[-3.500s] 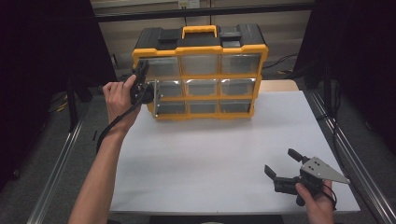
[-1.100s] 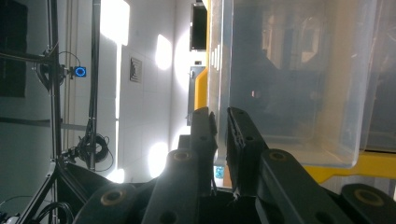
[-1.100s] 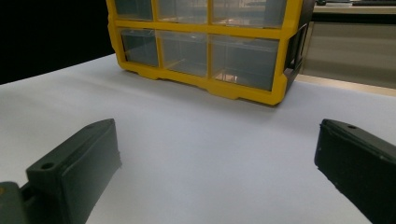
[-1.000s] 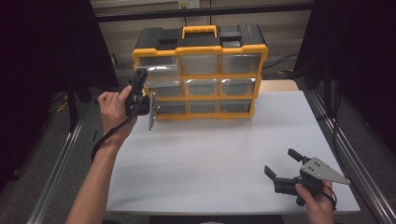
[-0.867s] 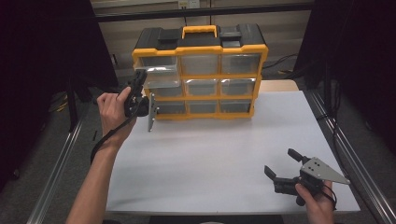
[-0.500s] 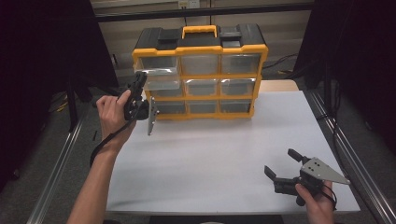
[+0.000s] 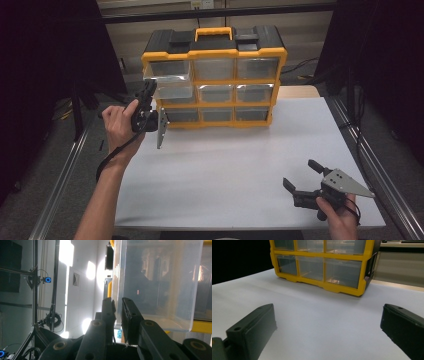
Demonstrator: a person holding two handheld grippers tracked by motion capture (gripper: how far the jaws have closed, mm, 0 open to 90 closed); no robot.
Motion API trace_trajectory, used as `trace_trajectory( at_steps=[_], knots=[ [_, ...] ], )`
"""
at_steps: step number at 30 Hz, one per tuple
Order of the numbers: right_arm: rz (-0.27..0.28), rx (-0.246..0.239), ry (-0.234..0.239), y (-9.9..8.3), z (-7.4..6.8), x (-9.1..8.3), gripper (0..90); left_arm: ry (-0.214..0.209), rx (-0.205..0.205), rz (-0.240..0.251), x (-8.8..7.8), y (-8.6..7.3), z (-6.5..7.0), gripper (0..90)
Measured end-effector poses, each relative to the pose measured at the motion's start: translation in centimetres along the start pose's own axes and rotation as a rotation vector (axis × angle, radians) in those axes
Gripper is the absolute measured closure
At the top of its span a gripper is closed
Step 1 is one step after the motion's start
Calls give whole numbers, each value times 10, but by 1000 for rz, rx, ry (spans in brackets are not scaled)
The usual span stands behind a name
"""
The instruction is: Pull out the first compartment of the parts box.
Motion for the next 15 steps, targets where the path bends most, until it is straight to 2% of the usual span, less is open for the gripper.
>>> trace_trajectory(
  at_steps=[4,10,11,15],
  knots=[
    [1,0,-1,0,0,0,0,3,4,-1,-2,1,-2,814],
    [2,-2,-1,0,0,0,0,19,-13,19,-4,1,-4,816],
    [2,-3,-1,0,0,0,0,12,-19,7,-5,1,-3,815],
    [2,2,-3,0,0,0,0,21,-18,27,-5,0,-2,812]
  ],
)
Point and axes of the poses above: each handheld gripper's, and its own axes: x roughly forward along the jaws, y roughly out of its top, z roughly to its right, the point moved 1 cm from there along x, roughly forward along the jaws, and after that the axes turned 6 degrees about -z, right-handed, at the moved point
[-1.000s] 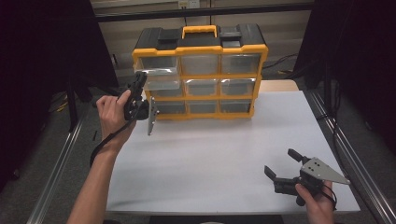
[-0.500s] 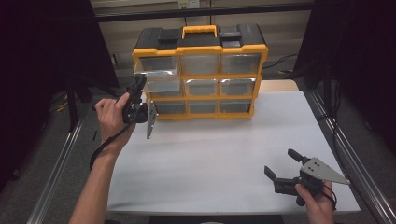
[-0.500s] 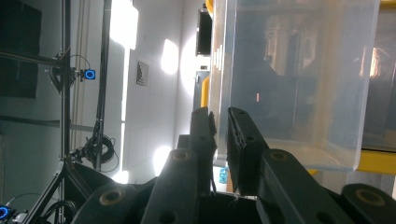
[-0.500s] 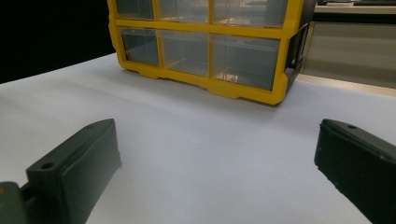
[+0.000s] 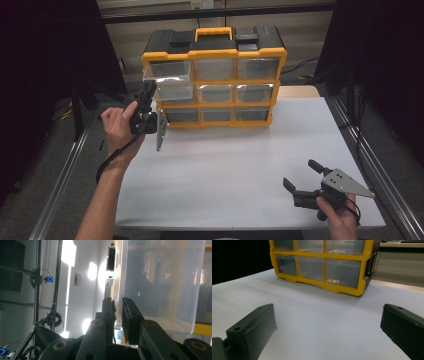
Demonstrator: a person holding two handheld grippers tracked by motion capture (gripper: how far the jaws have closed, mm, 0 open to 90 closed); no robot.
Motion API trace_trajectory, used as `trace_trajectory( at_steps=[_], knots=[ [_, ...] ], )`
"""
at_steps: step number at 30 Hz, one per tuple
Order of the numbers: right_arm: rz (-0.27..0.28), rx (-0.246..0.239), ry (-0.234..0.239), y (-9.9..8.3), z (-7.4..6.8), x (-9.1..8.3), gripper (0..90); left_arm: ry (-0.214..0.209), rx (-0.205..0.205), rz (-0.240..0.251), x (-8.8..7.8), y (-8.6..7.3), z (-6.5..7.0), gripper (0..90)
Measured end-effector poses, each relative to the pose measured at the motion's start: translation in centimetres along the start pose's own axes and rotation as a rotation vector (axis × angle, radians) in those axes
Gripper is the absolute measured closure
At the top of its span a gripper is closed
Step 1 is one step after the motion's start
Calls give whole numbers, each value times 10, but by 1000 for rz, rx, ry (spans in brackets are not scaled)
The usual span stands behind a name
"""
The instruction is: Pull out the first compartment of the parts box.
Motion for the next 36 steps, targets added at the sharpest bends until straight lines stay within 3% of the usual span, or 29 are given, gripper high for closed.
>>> trace_trajectory(
  at_steps=[13,18,28,29,31,36],
  knots=[
    [-1,1,1,0,0,0,0,9,1,-14,-13,3,-2,810],
    [-2,4,-1,0,0,0,0,11,-32,-13,-16,1,1,801],
    [-5,-7,5,0,0,1,0,13,-44,-14,-15,-2,3,800],
    [-5,-4,6,0,0,0,0,10,-59,-13,-15,-2,4,799],
    [-5,-2,5,0,0,1,0,18,-39,-21,-15,0,5,799],
    [-8,-2,6,0,-1,1,0,10,-47,-14,-13,-1,6,795]
  ],
)
Point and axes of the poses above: each handheld gripper's, and its own axes: x roughly forward along the jaws, y roughly out of its top, z roughly to its right, the point moved 1 cm from there along x, roughly forward along the jaws, and after that the axes turned 6 degrees about -z, right-handed, at the moved point
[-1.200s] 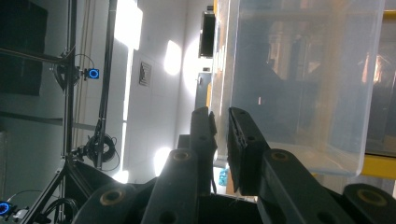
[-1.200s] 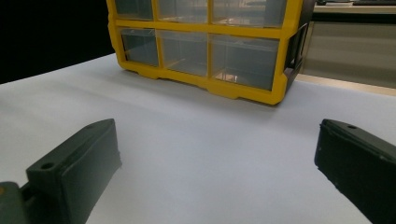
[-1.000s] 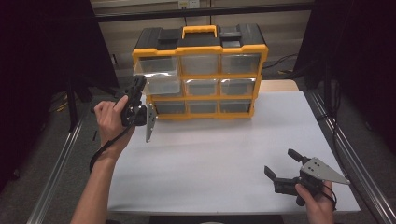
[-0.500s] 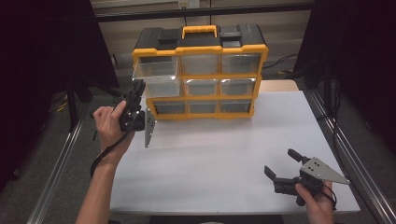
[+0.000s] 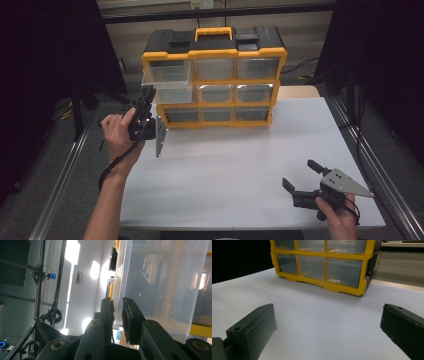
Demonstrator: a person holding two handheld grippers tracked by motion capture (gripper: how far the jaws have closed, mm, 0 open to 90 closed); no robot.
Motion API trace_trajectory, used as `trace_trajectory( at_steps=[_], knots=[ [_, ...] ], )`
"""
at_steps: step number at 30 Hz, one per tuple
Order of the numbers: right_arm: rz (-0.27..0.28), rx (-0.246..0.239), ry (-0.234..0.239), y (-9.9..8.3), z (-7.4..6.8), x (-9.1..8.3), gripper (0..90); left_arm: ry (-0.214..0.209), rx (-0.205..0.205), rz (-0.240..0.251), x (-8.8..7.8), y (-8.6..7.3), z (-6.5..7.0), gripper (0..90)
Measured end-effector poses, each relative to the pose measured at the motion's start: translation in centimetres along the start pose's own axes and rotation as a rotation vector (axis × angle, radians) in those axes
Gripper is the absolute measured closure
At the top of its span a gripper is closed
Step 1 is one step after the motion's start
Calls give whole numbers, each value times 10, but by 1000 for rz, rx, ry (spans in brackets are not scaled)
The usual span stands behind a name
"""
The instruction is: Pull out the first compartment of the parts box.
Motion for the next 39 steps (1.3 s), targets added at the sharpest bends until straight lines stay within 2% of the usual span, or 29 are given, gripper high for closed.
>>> trace_trajectory(
  at_steps=[8,11,12,13,14,16,17,18,19,20,22,23,27,28,29,30,31,33,34,36,37,38,39],
  knots=[
    [1,3,2,-1,2,-1,0,6,-6,-2,-1,0,0,794],
    [3,6,-1,-2,3,-3,0,-3,-12,14,0,0,0,787],
    [2,7,1,-2,3,-2,0,-11,-27,18,-1,1,1,781],
    [4,13,-5,-2,4,-1,0,-20,-38,24,-1,1,2,737],
    [4,13,-5,-2,4,-1,0,-11,-22,28,0,1,2,737],
    [2,13,-1,-2,4,0,0,-7,-31,19,0,2,3,716],
    [3,13,-1,-2,4,1,0,-13,-35,31,0,2,2,715],
    [-1,13,4,-2,4,1,0,-27,-61,17,-1,2,3,712],
    [-2,15,4,-2,4,1,0,-22,-60,12,-1,2,1,696],
    [4,13,1,-2,4,1,0,-26,-86,13,-2,1,3,643],
    [-1,16,5,-2,4,1,0,-31,-107,21,-1,1,4,544],
    [-1,16,5,-2,4,1,0,-30,-101,21,0,0,3,544],
    [0,10,7,-1,3,2,0,-29,-129,4,1,-2,4,431],
    [-2,10,7,-2,3,2,0,-40,-158,4,2,-2,5,401],
    [-2,11,7,-2,3,2,0,-45,-170,11,2,-2,5,370],
    [1,9,4,-1,3,2,0,-47,-180,-8,2,-3,6,330],
    [1,9,4,-1,3,2,0,-46,-188,-10,2,-3,6,330],
    [-1,11,3,-1,3,1,0,-62,-264,9,4,-3,6,283],
    [-5,9,5,-1,3,0,0,-68,-289,8,5,-3,5,260],
    [-1,6,-4,-1,2,-1,0,-111,-378,-22,5,-5,6,200],
    [1,0,-1,-1,1,-1,0,-118,-418,-28,5,-5,7,181],
    [0,3,-8,-1,0,-2,0,-126,-440,-31,5,-7,7,156],
    [3,-4,-10,-1,0,-2,0,-148,-481,-29,6,-9,6,148]
  ],
)
Point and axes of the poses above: each handheld gripper's, and its own axes: x roughly forward along the jaws, y roughly out of its top, z roughly to its right, the point moved 1 cm from there along x, roughly forward along the jaws, and after that the axes turned 6 degrees about -z, right-handed, at the moved point
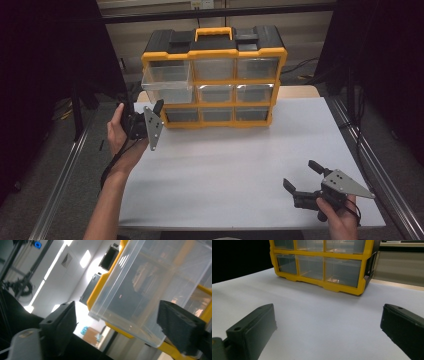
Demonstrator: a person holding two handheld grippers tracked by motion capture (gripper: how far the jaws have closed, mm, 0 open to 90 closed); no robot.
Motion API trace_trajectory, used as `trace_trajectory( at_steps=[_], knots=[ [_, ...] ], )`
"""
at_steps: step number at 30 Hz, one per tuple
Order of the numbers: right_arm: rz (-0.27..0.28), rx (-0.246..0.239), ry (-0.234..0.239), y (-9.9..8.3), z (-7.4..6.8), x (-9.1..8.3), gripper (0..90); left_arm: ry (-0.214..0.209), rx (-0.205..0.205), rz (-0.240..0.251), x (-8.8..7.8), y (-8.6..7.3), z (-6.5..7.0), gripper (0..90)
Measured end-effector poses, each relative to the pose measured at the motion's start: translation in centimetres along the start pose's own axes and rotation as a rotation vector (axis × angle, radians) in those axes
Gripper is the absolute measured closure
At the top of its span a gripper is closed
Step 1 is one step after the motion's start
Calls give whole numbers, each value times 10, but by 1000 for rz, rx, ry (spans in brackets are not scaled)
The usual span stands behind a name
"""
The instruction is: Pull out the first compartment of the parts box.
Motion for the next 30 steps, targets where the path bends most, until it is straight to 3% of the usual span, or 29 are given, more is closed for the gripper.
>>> trace_trajectory(
  at_steps=[1,5,11,16,20,23,30],
  knots=[
    [-4,1,3,0,0,0,0,-8,-49,-12,1,-2,-1,144],
    [-3,1,2,0,1,1,0,-34,-159,-29,5,-7,-6,98],
    [-4,2,4,0,1,1,0,-108,-410,-42,7,-10,-10,45],
    [-5,6,3,0,0,0,0,-166,-533,-37,8,-13,-13,41],
    [-6,-1,7,0,1,1,0,-285,-674,-26,11,-17,-14,36],
    [-11,0,10,0,1,2,0,-318,-758,-47,12,-20,-14,36],
    [-13,7,7,0,0,2,0,-350,-932,-102,13,-30,-5,30]
  ],
)
Point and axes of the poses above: each handheld gripper's, and its own axes: x roughly forward along the jaws, y roughly out of its top, z roughly to its right, the point moved 1 cm from there along x, roughly forward along the jaws, and after that the axes turned 6 degrees about -z, right-handed, at the moved point
